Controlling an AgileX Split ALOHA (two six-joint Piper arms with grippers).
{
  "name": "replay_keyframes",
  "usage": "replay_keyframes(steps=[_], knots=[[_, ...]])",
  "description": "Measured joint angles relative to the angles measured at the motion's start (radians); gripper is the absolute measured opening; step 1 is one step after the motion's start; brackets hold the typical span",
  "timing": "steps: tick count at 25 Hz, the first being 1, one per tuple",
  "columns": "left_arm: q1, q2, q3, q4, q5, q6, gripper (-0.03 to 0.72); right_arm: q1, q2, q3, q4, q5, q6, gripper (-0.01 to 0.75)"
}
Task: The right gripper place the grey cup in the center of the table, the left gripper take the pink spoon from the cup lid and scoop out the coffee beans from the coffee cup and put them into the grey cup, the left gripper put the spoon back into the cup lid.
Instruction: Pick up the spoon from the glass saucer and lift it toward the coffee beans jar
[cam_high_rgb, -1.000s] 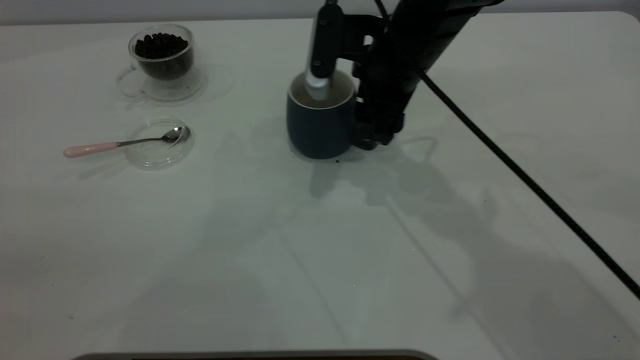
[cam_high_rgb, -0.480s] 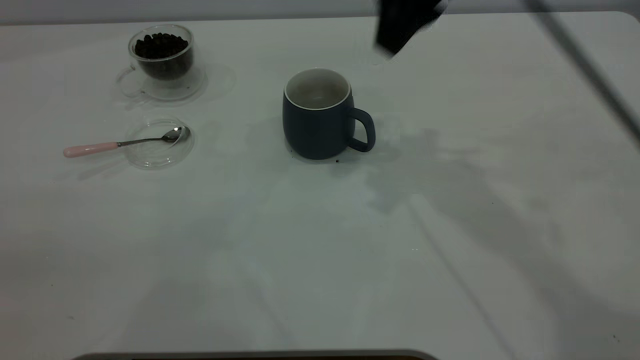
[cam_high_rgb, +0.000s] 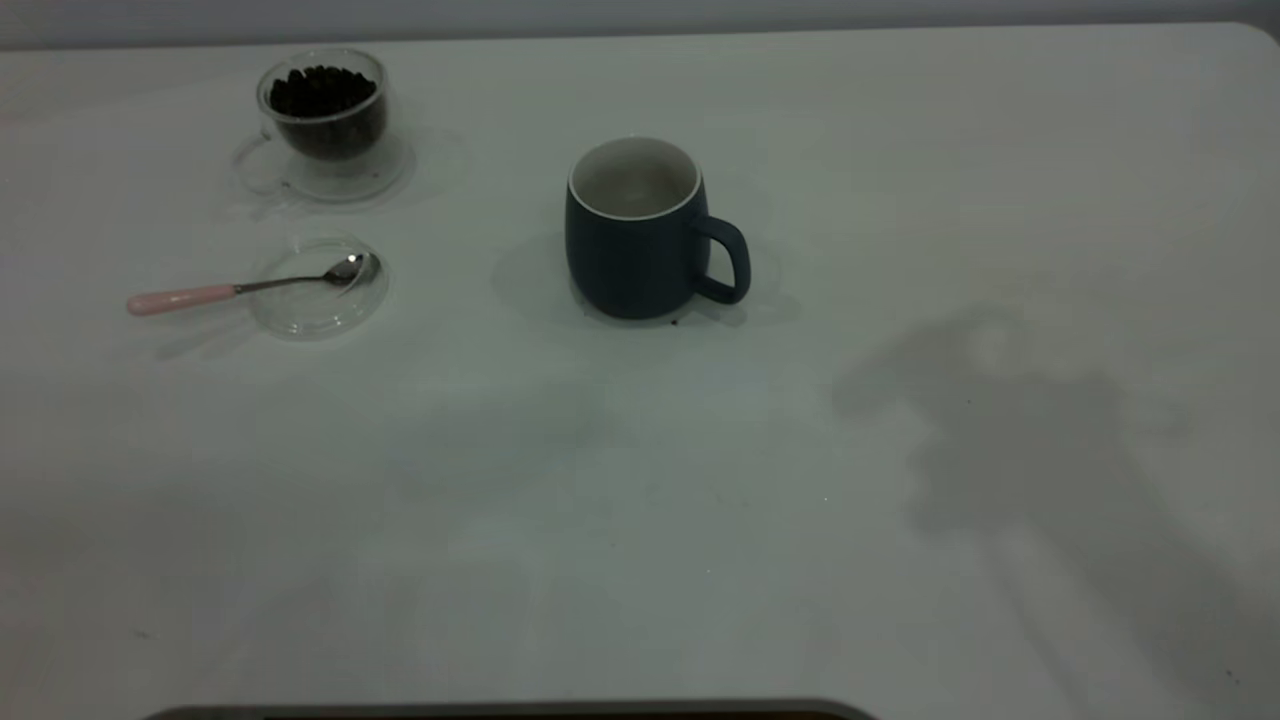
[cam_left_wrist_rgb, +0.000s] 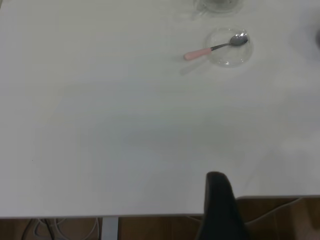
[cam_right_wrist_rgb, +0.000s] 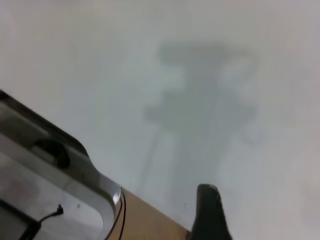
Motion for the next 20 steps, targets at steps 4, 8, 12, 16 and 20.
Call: replay_keyframes(steps=[4, 8, 12, 16, 20], knots=[[0.000, 0.000, 0.000, 0.000, 0.000, 0.000, 0.548, 0.000, -0.185, 0.123, 0.008, 0.005, 0.008, 0.591], [0.000, 0.000, 0.000, 0.000, 0.000, 0.000, 0.548, 0.000, -0.396, 0.293, 0.027, 0.018, 0.040, 0.591], [0.000, 0.000, 0.000, 0.000, 0.000, -0.001, 0.548, 0.000, -0.570, 0.443, 0.028, 0.018, 0.090, 0.591], [0.000, 0.000, 0.000, 0.000, 0.000, -0.001, 0.548, 0.000, -0.719, 0.578, 0.028, 0.018, 0.132, 0.591], [0.000, 0.000, 0.000, 0.000, 0.000, -0.001, 0.548, -0.005, -0.866, 0.701, 0.029, 0.018, 0.142, 0.591]])
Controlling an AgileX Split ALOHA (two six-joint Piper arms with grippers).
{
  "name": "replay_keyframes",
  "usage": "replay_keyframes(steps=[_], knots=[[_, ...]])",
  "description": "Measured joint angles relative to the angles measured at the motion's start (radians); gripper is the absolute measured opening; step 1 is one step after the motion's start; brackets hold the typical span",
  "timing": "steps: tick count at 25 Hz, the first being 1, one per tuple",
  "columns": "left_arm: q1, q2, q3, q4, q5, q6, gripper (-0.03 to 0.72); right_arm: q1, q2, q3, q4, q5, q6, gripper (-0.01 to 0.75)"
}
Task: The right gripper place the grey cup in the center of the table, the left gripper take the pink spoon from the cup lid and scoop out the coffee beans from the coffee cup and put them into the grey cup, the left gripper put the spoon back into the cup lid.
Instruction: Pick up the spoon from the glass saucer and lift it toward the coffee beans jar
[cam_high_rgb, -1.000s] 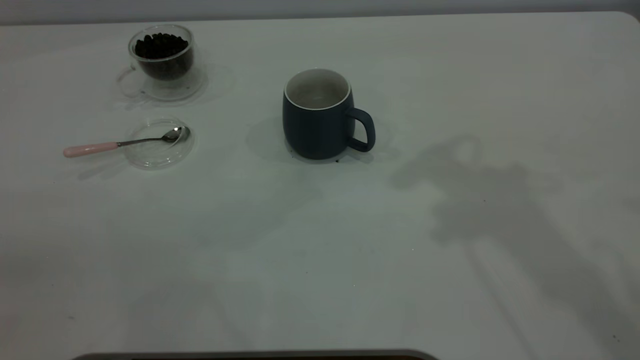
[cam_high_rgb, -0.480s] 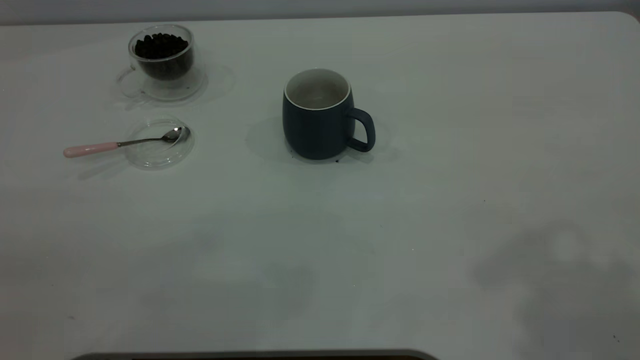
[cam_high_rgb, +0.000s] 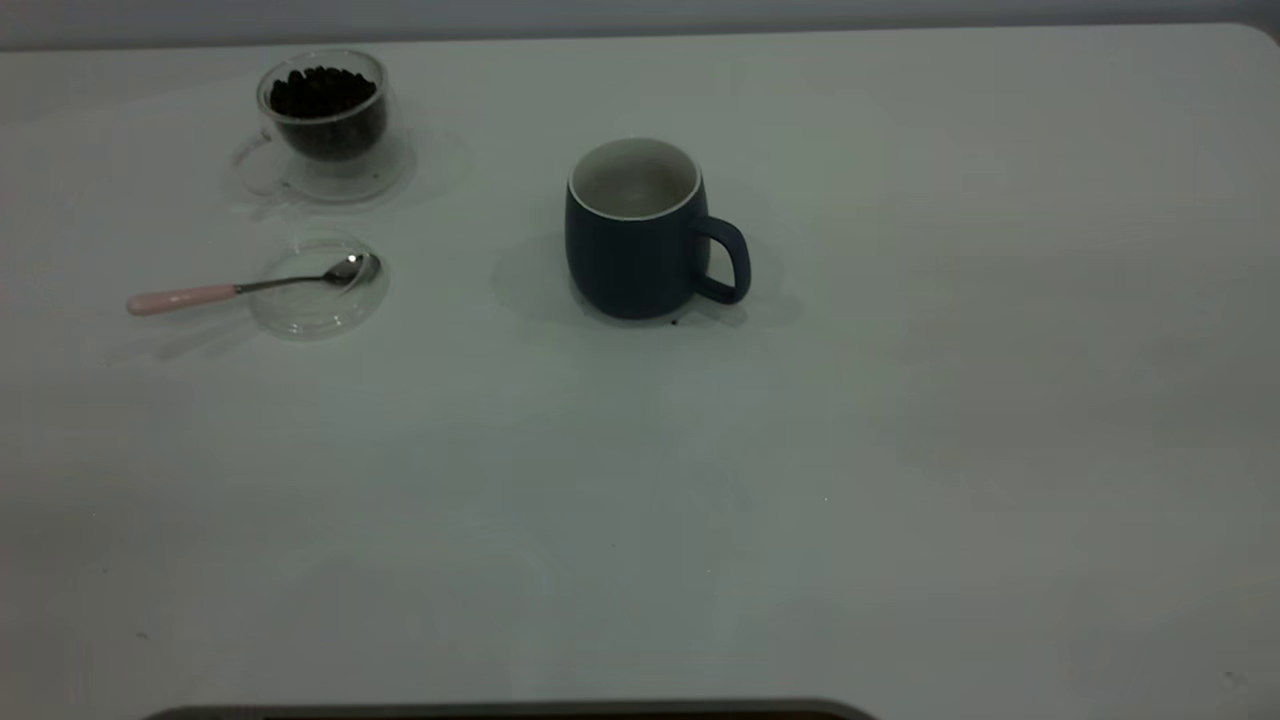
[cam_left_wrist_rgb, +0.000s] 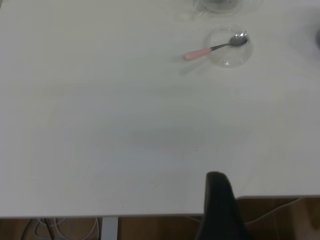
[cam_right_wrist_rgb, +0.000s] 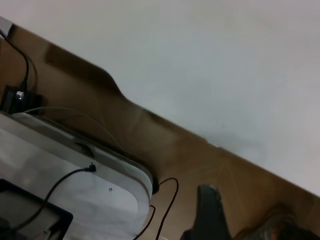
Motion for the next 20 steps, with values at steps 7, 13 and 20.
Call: replay_keyframes(steps=[7, 13, 20], knots=[[0.000, 0.000, 0.000, 0.000, 0.000, 0.000, 0.548, -0.174, -0.248, 0.144, 0.001, -0.006, 0.001, 0.591], [0.000, 0.000, 0.000, 0.000, 0.000, 0.000, 0.548, -0.324, -0.398, 0.154, -0.001, -0.034, 0.000, 0.591], [0.000, 0.000, 0.000, 0.000, 0.000, 0.000, 0.548, -0.415, -0.485, 0.154, -0.022, -0.063, 0.001, 0.591]])
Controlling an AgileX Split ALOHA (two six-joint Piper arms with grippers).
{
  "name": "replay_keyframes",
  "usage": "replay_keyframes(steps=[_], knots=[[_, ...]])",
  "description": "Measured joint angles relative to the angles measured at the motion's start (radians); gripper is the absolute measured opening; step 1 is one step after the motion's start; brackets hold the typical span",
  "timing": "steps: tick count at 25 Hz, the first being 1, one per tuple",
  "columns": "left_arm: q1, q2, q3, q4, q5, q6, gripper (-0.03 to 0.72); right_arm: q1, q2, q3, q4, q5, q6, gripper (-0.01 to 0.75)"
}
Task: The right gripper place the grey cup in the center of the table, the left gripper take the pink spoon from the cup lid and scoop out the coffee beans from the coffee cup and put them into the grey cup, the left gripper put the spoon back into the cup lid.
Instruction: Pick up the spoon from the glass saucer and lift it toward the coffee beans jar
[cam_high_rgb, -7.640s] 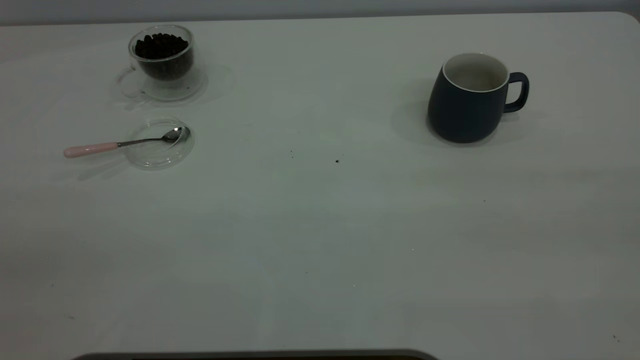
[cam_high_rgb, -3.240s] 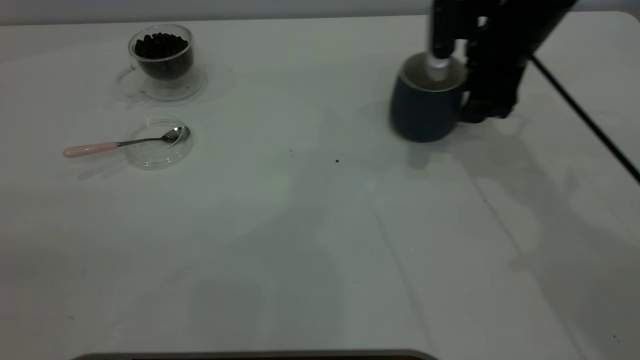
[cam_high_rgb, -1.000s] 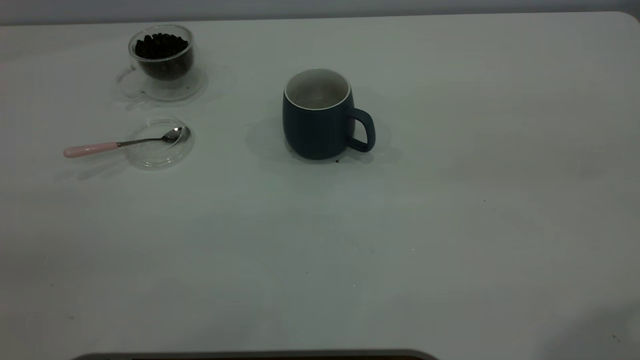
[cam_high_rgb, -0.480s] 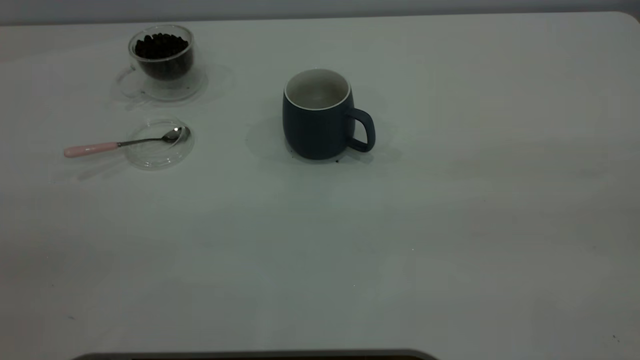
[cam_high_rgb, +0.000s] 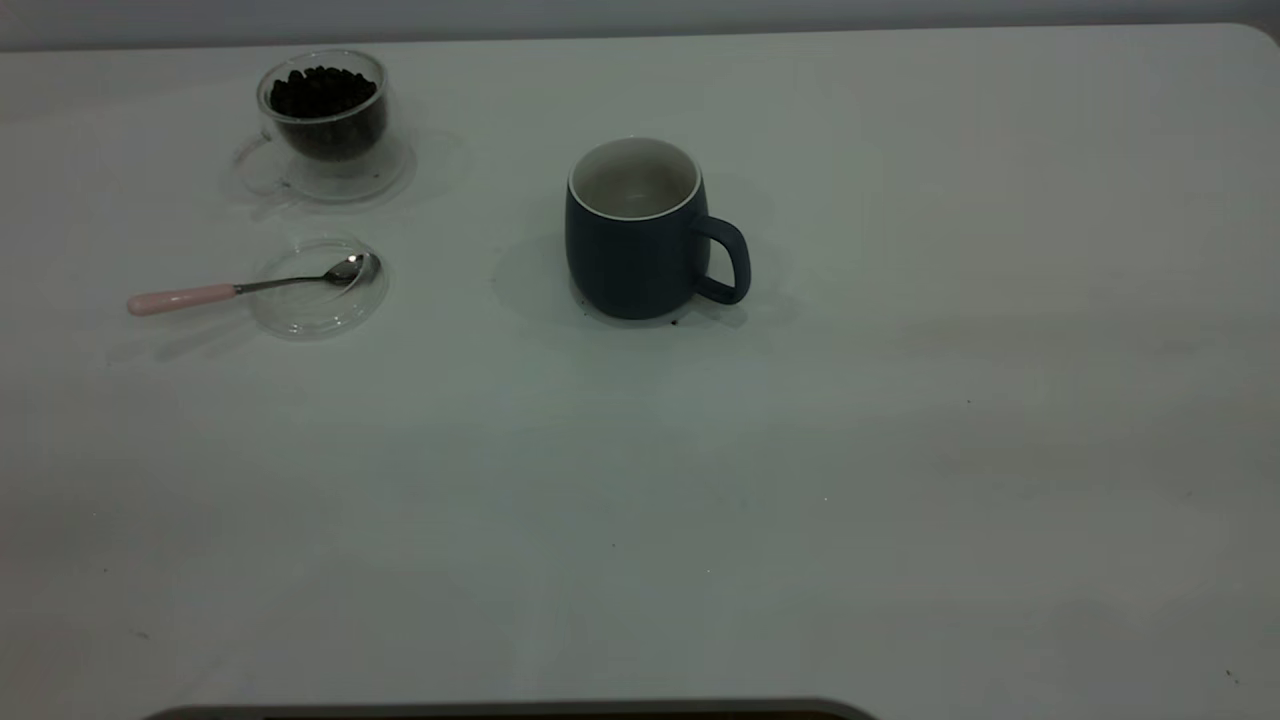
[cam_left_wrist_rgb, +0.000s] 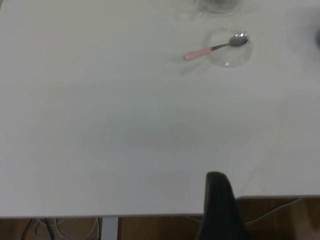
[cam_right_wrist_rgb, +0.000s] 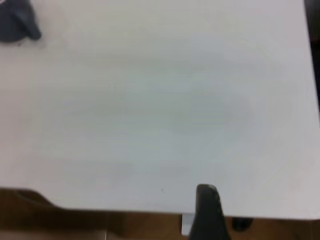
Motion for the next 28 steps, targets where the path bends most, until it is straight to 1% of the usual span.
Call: replay_keyframes(steps=[4, 15, 28], knots=[[0.000, 0.000, 0.000, 0.000, 0.000, 0.000, 0.548, -0.003, -0.033, 0.038, 0.000, -0.048, 0.007, 0.591], [0.000, 0.000, 0.000, 0.000, 0.000, 0.001, 0.548, -0.005, -0.115, 0.049, -0.007, -0.047, 0.023, 0.591], [0.000, 0.000, 0.000, 0.000, 0.000, 0.001, 0.548, -0.005, -0.117, 0.049, -0.020, -0.047, 0.022, 0.591]])
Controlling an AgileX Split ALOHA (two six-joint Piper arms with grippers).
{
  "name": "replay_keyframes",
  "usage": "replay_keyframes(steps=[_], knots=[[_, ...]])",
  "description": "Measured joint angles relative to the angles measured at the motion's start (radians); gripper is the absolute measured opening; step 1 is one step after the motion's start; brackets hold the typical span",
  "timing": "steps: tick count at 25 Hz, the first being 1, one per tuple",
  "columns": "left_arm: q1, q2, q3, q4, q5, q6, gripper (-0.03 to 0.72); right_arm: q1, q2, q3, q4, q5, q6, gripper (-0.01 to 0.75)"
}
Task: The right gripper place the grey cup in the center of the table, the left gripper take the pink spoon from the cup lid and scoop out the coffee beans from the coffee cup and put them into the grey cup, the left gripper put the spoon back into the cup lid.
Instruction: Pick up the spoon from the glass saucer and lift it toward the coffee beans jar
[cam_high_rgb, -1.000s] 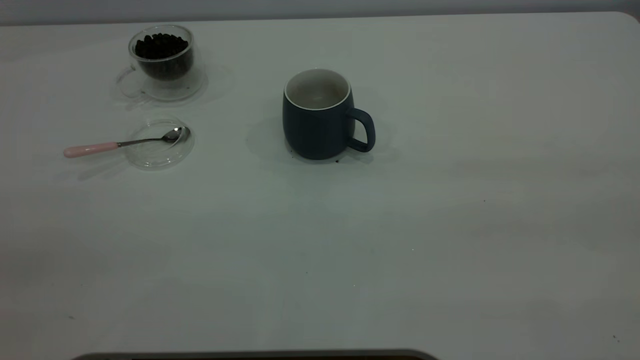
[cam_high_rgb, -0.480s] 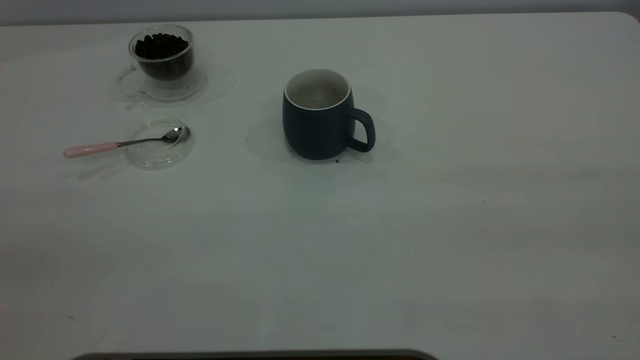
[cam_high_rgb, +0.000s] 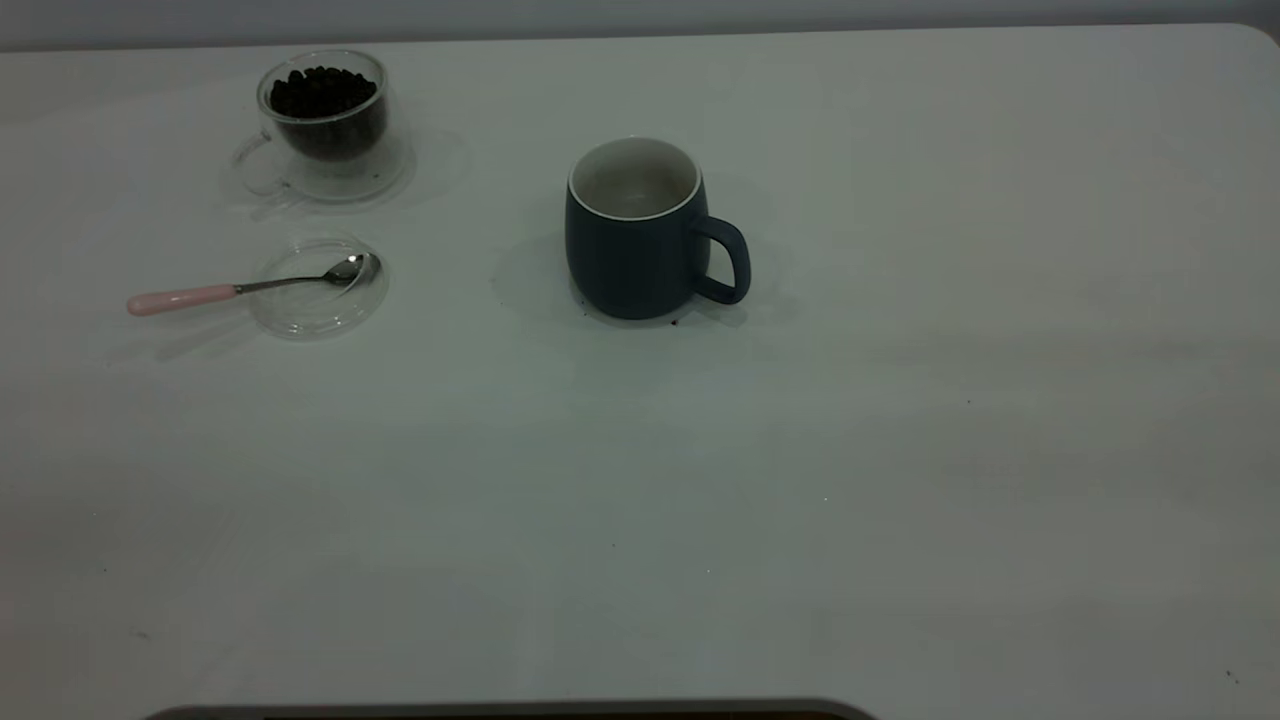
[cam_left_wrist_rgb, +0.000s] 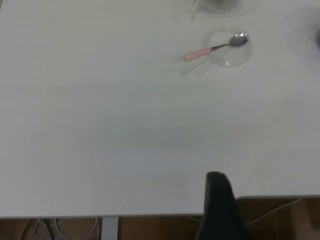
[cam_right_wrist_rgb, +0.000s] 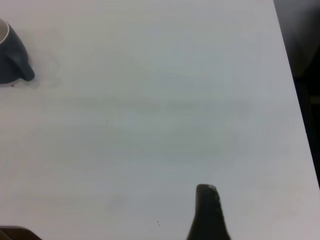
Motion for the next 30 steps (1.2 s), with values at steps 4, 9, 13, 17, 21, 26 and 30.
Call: replay_keyframes(steps=[4, 9, 13, 17, 21, 26, 30], knots=[[0.000, 0.000, 0.000, 0.000, 0.000, 0.000, 0.548, 0.000, 0.000, 0.000, 0.000, 0.000, 0.000, 0.591], [0.000, 0.000, 0.000, 0.000, 0.000, 0.000, 0.548, 0.000, 0.000, 0.000, 0.000, 0.000, 0.000, 0.591], [0.000, 0.000, 0.000, 0.000, 0.000, 0.000, 0.548, 0.000, 0.000, 0.000, -0.001, 0.000, 0.000, 0.591], [0.000, 0.000, 0.000, 0.000, 0.000, -0.001, 0.548, 0.000, 0.000, 0.000, -0.001, 0.000, 0.000, 0.591], [0.000, 0.000, 0.000, 0.000, 0.000, -0.001, 0.548, 0.000, 0.000, 0.000, -0.001, 0.000, 0.000, 0.591], [0.000, 0.066, -0.033, -0.002, -0.067, -0.024, 0.548, 0.000, -0.003, 0.000, -0.001, 0.000, 0.000, 0.591], [0.000, 0.304, -0.096, -0.022, -0.183, -0.070, 0.548, 0.000, -0.005, 0.000, -0.001, 0.000, 0.000, 0.591]])
